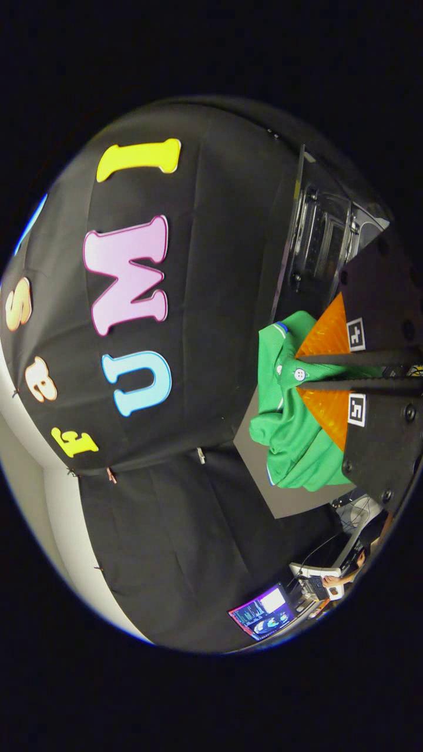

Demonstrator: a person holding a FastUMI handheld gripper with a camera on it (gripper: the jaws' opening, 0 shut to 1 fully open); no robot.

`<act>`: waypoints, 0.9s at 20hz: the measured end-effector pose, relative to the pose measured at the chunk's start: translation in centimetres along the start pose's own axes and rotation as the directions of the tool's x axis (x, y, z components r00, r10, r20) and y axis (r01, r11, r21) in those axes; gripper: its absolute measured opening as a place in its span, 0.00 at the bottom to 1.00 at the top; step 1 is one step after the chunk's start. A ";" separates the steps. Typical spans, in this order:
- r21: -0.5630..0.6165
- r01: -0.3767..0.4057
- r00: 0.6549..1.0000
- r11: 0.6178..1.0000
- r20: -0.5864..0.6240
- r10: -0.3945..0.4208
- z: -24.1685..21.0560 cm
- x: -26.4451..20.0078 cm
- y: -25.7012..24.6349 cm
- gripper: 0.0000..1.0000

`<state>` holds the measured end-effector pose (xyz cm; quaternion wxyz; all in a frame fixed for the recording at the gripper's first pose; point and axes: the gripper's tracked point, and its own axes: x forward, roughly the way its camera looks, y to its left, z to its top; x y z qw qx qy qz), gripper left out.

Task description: Put the clothes into the washing machine and then close the washing machine lid.

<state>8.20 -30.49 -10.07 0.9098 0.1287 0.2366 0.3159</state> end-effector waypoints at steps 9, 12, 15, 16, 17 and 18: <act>0.008 0.145 0.989 0.989 0.033 -0.145 -0.4 -2.3 -6.4 0.12; 0.043 0.178 0.983 0.983 0.032 -0.180 -0.8 -2.0 -8.0 0.12; 0.072 0.213 0.977 0.974 0.010 -0.215 -1.6 -1.9 -9.4 0.12; 0.073 0.220 0.975 0.973 0.001 -0.221 -2.0 -1.8 -9.6 0.12; 0.067 0.229 0.973 0.971 -0.012 -0.229 -2.7 -1.7 -9.9 0.12; 0.061 0.234 0.972 0.970 -0.032 -0.233 -3.6 -1.6 -10.1 0.12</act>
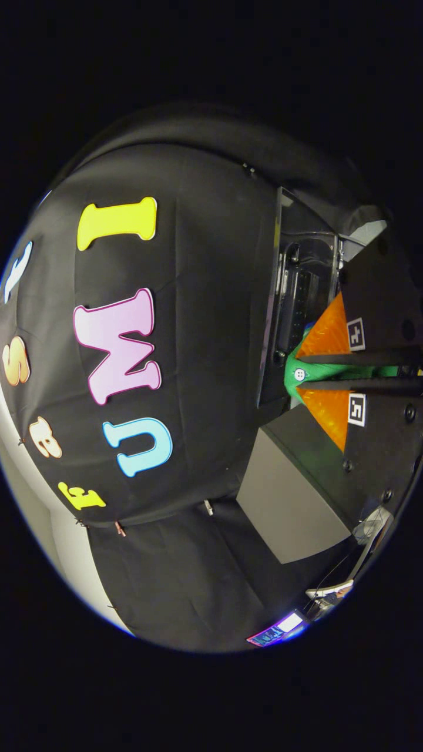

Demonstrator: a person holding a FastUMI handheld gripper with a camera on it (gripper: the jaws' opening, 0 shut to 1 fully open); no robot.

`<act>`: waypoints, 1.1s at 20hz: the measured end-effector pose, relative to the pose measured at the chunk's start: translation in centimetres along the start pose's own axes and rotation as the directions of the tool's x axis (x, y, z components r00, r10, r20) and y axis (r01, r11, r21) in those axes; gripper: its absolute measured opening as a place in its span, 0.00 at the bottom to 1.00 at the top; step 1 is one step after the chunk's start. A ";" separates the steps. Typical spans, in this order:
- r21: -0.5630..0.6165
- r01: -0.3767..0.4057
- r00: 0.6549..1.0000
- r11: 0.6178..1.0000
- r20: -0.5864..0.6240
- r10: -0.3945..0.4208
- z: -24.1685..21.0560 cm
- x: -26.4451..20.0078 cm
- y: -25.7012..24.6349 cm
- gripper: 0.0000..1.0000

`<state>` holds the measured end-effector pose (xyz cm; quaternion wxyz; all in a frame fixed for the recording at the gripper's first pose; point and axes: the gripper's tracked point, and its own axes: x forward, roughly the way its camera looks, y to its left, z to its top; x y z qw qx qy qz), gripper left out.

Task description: Put the clothes into the washing machine and then close the washing machine lid.

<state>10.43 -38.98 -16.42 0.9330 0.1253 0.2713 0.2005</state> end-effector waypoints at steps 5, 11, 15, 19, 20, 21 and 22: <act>-0.058 0.049 0.998 0.997 -0.047 -0.052 -2.9 0.5 -1.6 0.12; 0.010 0.114 0.989 0.993 -0.096 -0.113 -4.5 1.3 -4.7 0.12; 0.045 0.143 0.978 0.989 -0.157 -0.135 -6.8 2.0 -5.8 0.12; 0.034 0.154 0.964 0.988 -0.224 -0.142 -9.8 2.7 -5.7 0.12; 0.028 0.167 0.958 0.986 -0.243 -0.155 -10.6 2.9 -5.9 0.12; 0.024 0.178 0.951 0.984 -0.259 -0.166 -11.2 3.0 -6.0 0.12; 0.025 0.183 0.947 0.983 -0.273 -0.169 -11.7 3.2 -6.0 0.12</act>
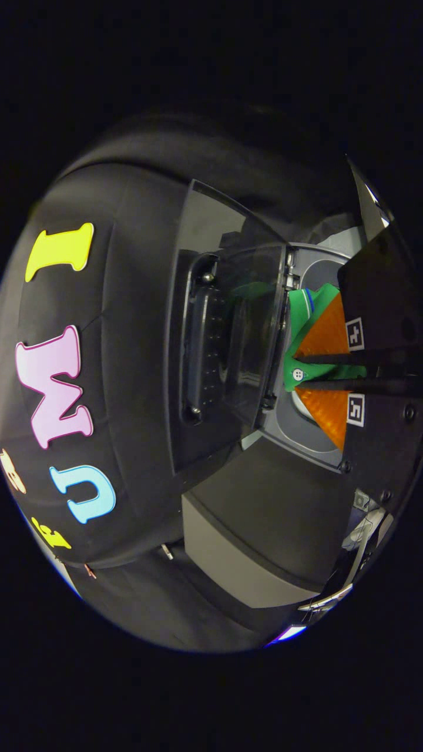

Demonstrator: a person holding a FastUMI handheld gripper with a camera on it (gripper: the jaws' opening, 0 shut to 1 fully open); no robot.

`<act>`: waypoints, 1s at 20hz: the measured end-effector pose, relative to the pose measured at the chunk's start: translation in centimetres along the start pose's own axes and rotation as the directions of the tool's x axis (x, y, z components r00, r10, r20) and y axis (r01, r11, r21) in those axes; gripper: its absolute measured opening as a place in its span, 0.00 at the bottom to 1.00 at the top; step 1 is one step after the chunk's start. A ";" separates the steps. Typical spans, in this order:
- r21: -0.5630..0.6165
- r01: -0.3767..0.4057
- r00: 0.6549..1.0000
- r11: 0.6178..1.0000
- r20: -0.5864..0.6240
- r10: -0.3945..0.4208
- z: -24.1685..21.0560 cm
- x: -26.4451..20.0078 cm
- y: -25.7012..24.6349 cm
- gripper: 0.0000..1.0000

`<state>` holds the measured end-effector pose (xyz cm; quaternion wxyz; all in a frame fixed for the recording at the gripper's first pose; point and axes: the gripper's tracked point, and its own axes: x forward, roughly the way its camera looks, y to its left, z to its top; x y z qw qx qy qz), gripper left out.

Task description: Put the clothes into the washing machine and then close the washing machine lid.

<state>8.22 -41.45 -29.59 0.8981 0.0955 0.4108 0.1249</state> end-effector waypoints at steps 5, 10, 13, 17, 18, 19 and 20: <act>0.003 0.080 0.995 0.997 -0.056 -0.080 -2.8 2.2 -1.1 0.12; 0.017 0.175 0.982 0.984 -0.072 -0.173 -4.6 4.0 -2.4 0.12; 0.039 0.203 0.976 0.978 -0.091 -0.199 -5.9 5.2 -2.5 0.12; 0.062 0.233 0.963 0.970 -0.152 -0.222 -8.7 6.7 -2.5 0.12; 0.059 0.240 0.961 0.969 -0.155 -0.228 -9.2 7.0 -2.6 0.12; 0.059 0.245 0.959 0.968 -0.161 -0.233 -9.8 7.3 -2.6 0.12; 0.067 0.246 0.958 0.967 -0.171 -0.232 -10.2 7.6 -2.7 0.12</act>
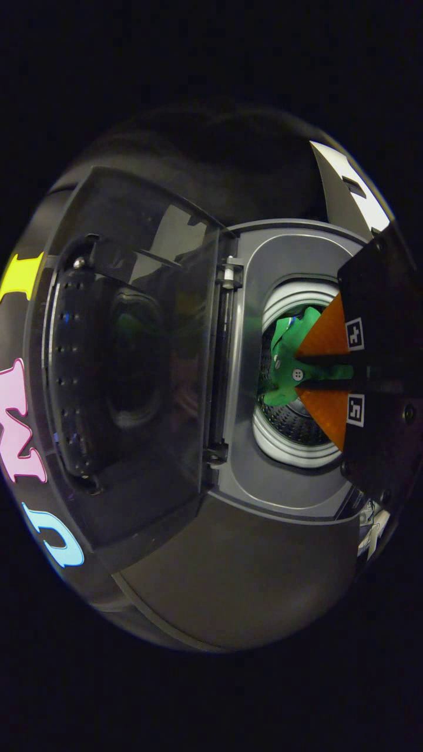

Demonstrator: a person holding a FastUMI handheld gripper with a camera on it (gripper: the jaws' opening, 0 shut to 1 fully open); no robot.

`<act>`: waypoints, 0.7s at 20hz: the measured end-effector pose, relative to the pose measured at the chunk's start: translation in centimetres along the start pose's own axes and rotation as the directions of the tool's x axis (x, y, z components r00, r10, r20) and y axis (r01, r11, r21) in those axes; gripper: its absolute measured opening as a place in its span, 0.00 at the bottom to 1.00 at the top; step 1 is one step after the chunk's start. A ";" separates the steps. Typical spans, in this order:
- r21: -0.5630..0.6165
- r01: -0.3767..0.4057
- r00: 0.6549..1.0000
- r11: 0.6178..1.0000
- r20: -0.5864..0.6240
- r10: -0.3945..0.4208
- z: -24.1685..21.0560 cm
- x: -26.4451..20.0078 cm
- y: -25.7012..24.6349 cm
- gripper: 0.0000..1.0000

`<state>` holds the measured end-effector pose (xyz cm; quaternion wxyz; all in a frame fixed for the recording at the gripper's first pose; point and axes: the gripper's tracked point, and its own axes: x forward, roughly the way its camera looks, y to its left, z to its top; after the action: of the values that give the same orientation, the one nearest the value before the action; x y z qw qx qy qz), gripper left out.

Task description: Put the clothes into the washing machine and then close the washing machine lid.

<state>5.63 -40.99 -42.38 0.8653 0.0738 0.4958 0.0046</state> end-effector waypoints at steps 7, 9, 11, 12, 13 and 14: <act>0.011 0.056 0.991 0.998 -0.121 -0.054 -3.7 1.8 -1.1 0.12; -0.003 0.071 0.990 0.997 -0.125 -0.071 -3.9 2.0 -1.1 0.12; -0.003 0.083 0.989 0.997 -0.119 -0.083 -3.4 2.4 -1.2 0.26; -0.004 0.088 0.990 0.996 -0.109 -0.088 -3.0 2.6 -1.3 0.34; -0.005 0.094 0.990 0.996 -0.102 -0.094 -2.7 2.7 -1.5 0.36; 0.002 0.085 0.992 0.996 -0.096 -0.084 -2.3 2.8 -1.1 0.48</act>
<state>5.02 -41.57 -46.05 0.8397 0.0551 0.5394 -0.0302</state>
